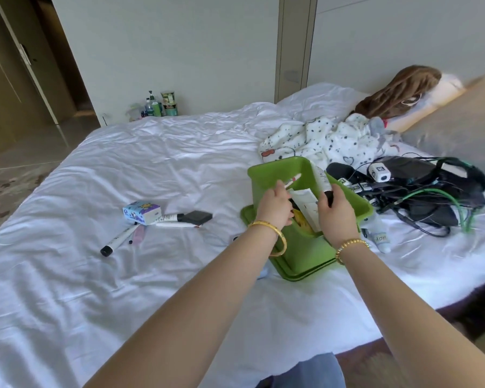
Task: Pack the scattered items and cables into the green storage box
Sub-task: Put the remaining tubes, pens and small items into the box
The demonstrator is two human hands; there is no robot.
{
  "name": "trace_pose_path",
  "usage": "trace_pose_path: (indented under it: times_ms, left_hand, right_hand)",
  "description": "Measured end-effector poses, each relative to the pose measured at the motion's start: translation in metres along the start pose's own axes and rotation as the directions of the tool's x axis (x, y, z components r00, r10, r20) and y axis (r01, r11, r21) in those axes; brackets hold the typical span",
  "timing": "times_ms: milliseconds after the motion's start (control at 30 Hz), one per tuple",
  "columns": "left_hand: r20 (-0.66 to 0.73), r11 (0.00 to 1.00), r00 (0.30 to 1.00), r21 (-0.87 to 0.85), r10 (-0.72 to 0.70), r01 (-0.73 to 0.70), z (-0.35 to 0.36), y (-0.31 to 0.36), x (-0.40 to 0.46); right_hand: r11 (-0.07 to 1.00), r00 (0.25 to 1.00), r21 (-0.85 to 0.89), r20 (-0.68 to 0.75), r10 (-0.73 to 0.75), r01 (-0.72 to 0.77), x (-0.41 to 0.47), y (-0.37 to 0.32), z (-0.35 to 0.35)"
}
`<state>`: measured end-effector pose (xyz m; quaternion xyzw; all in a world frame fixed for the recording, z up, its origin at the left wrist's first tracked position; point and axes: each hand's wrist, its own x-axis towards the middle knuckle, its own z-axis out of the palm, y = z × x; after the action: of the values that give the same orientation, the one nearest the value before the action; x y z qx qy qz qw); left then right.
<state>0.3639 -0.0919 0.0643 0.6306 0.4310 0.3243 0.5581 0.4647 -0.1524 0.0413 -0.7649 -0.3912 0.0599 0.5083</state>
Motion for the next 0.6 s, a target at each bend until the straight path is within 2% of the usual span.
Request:
trace_pose_path:
  times_ms: [100, 200, 267, 367, 500, 600]
  left_hand:
    - [0.065, 0.933, 0.997, 0.352, 0.047, -0.067, 0.017, 0.001, 0.003]
    - [0.039, 0.844, 0.985, 0.511, 0.168, -0.165, 0.017, -0.012, 0.004]
    - [0.037, 0.826, 0.971, 0.519, 0.234, -0.219, 0.012, -0.022, 0.001]
    - [-0.047, 0.865, 0.965, 0.457, 0.257, -0.208, -0.008, -0.036, -0.004]
    - [-0.169, 0.873, 0.951, 0.463, 0.260, -0.156, -0.051, -0.059, -0.004]
    - [-0.241, 0.865, 0.930, 0.484, 0.276, -0.132, -0.094, -0.078, -0.001]
  right_hand:
    - [0.998, 0.994, -0.068, 0.104, 0.014, -0.007, 0.003, 0.000, 0.002]
    - [0.969, 0.984, -0.242, 0.178, -0.002, 0.046, -0.001, 0.000, 0.006]
    - [0.928, 0.981, -0.362, 0.192, -0.020, 0.090, -0.006, 0.001, 0.011]
    - [0.845, 0.987, -0.515, 0.132, -0.089, 0.145, -0.013, 0.003, 0.018]
    - [0.871, 0.974, -0.456, -0.037, -0.223, 0.182, -0.026, 0.000, 0.030]
    - [0.813, 0.889, -0.469, -0.112, -0.444, 0.347, -0.044, -0.014, 0.049]
